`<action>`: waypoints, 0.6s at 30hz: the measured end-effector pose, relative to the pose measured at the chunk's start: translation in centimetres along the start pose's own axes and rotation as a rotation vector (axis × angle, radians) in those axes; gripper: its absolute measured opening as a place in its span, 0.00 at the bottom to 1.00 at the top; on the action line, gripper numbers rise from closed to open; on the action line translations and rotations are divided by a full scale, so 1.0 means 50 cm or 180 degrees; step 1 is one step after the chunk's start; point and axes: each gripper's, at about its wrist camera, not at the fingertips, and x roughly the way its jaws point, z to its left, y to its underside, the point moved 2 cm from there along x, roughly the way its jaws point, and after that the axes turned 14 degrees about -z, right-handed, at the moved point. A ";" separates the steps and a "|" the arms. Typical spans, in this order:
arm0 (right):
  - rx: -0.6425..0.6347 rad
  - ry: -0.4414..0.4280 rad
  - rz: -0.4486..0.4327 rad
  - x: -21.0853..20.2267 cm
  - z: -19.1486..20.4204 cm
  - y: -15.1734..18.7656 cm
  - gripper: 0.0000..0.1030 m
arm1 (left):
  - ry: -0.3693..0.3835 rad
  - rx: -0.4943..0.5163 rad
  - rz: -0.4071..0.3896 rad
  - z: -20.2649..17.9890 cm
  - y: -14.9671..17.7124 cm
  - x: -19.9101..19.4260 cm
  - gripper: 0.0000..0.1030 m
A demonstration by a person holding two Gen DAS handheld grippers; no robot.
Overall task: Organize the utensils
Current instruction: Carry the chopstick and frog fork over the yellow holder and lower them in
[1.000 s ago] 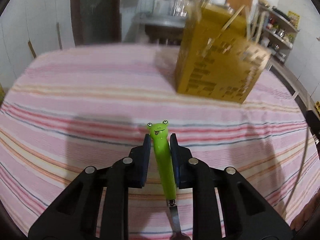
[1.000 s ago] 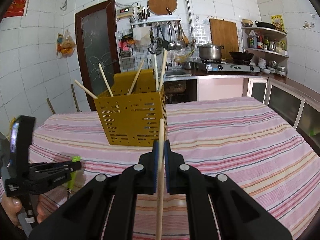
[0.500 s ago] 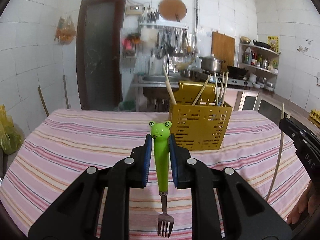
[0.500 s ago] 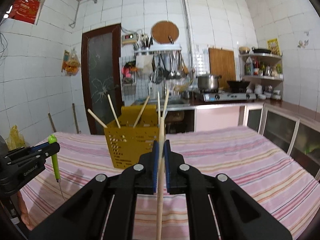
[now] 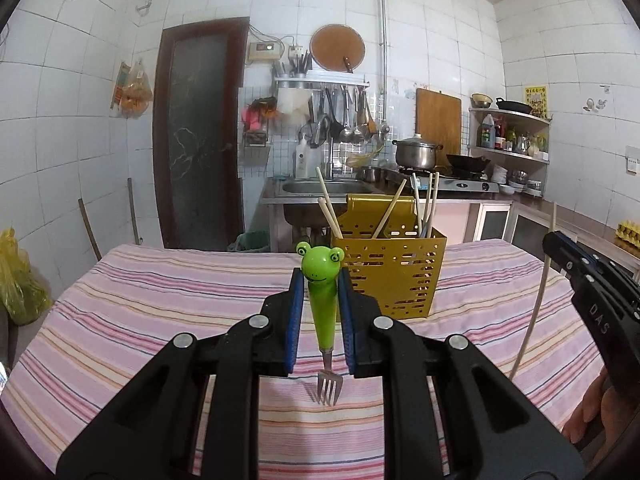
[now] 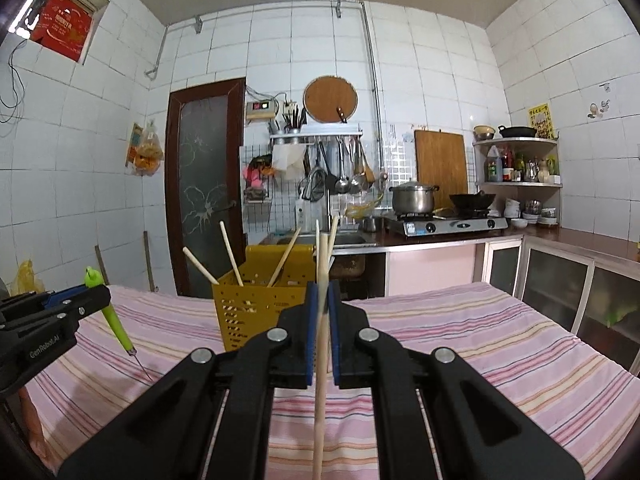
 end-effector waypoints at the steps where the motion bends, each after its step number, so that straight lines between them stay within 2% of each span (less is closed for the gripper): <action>1: 0.0012 0.0002 -0.0016 -0.002 -0.003 -0.002 0.06 | -0.0009 -0.0001 -0.0007 0.001 0.000 0.000 0.16; 12: 0.0045 -0.0060 0.0000 0.002 -0.006 -0.003 0.06 | -0.0009 0.0034 -0.0061 -0.007 0.005 -0.009 0.16; 18: 0.0042 -0.0059 0.0004 0.003 -0.006 -0.002 0.06 | 0.0003 0.0007 0.0024 -0.002 0.015 0.000 0.16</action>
